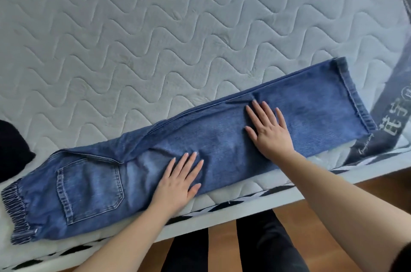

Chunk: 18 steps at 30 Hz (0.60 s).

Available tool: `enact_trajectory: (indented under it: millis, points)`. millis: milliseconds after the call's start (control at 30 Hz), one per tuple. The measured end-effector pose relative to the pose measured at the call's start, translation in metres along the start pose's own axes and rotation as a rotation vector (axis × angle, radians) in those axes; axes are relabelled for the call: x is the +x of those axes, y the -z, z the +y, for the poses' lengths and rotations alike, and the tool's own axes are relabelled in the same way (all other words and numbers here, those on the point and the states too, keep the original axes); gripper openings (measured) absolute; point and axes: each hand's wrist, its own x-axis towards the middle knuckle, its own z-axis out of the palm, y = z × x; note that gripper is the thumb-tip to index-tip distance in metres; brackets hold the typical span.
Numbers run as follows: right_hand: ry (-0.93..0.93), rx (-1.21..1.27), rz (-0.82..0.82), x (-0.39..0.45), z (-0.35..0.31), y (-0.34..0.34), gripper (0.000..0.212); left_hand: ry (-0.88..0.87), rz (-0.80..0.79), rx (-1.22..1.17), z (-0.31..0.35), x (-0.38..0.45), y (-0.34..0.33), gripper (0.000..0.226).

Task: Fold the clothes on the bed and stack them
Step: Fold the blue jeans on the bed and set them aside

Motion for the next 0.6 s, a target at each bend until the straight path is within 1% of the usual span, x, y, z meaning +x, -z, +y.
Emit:
enact_trajectory:
  millis: [200,333,467,600]
  points:
    - [-0.138,0.066,0.001,-0.011,0.066,0.008,0.063,-0.132,0.005,0.032,0.06,0.109,0.046,0.059]
    - [-0.193,0.079,-0.009,-0.018,0.105,0.013,0.063,-0.198,-0.017,0.08,0.096,0.173,0.076,0.059]
    - [-0.286,0.1,-0.011,-0.024,0.138,0.015,0.066,-0.281,-0.058,0.15,0.117,0.228,0.093,0.058]
    - [-0.392,0.122,0.054,-0.033,0.17,0.019,0.072,-0.377,-0.022,0.198,0.132,0.278,0.11,0.056]
